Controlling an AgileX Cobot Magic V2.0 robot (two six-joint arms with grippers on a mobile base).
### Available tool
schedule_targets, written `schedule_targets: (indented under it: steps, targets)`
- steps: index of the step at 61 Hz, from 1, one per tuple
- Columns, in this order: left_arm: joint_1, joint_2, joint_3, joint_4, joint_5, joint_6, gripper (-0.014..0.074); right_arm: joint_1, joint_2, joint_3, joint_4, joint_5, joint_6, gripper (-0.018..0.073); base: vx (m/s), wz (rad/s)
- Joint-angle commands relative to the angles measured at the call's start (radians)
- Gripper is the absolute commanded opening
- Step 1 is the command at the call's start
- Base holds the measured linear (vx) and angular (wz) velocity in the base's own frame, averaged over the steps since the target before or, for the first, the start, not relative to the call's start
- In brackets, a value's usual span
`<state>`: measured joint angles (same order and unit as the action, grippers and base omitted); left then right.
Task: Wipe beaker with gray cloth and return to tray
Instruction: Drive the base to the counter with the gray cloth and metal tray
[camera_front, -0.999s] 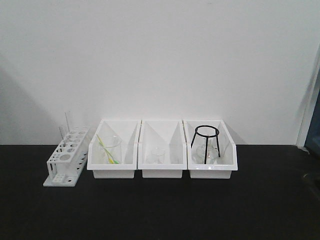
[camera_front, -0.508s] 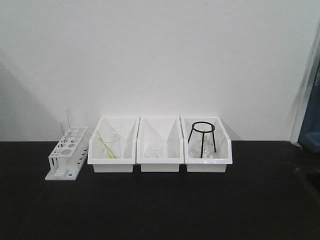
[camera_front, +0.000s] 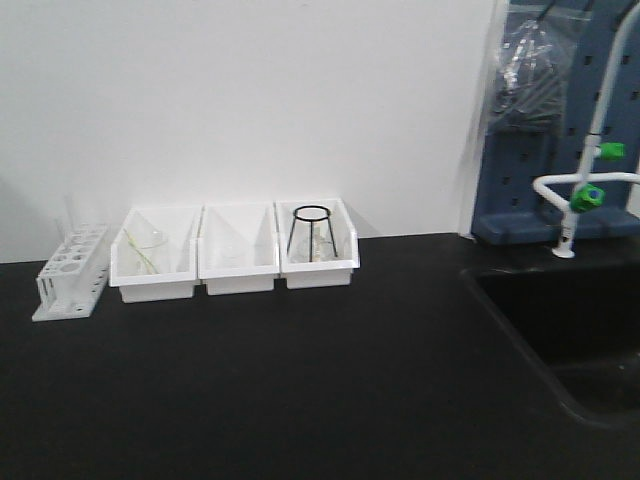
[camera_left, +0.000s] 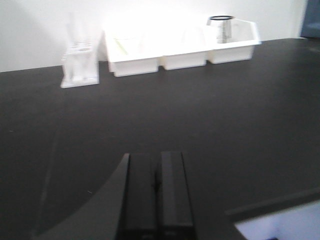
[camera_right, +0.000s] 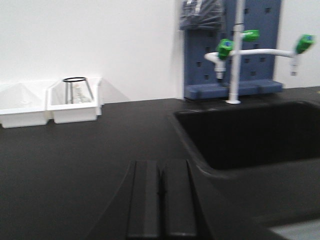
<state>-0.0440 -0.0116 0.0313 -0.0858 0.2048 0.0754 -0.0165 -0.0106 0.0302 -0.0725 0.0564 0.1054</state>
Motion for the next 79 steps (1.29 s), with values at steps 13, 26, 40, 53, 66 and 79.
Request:
schedule_targets:
  steps: [13,26,40,53,66,79]
  targets:
    - [-0.001,-0.013,-0.006,-0.004,-0.076,-0.008,-0.0006,-0.003,-0.006,0.015,-0.003,-0.084,-0.003,-0.0008,-0.38,-0.48]
    - [-0.001,-0.013,-0.006,-0.004,-0.076,-0.008,-0.0006,-0.003,-0.006,0.015,-0.003,-0.083,-0.003,-0.0008,-0.35,-0.51]
    - [-0.001,-0.013,-0.006,-0.004,-0.076,-0.008,-0.0006,-0.003,-0.006,0.015,-0.003,-0.082,-0.003,-0.0008,-0.27,-0.73]
    - [-0.001,-0.013,-0.006,-0.004,-0.076,-0.008,-0.0006,-0.003,-0.006,0.015,-0.003,-0.082,-0.003,-0.0008,-0.20,-0.80]
    - [-0.001,-0.013,-0.006,-0.004,-0.076,-0.008,-0.0006,-0.003,-0.006,0.015,-0.003,-0.082,-0.003,-0.0008,-0.17,-0.66]
    - [-0.001,-0.013,-0.006,-0.004,-0.076,-0.008,-0.0006,-0.003,-0.006,0.015,-0.003,-0.082,-0.003,-0.0008,-0.13,-0.56]
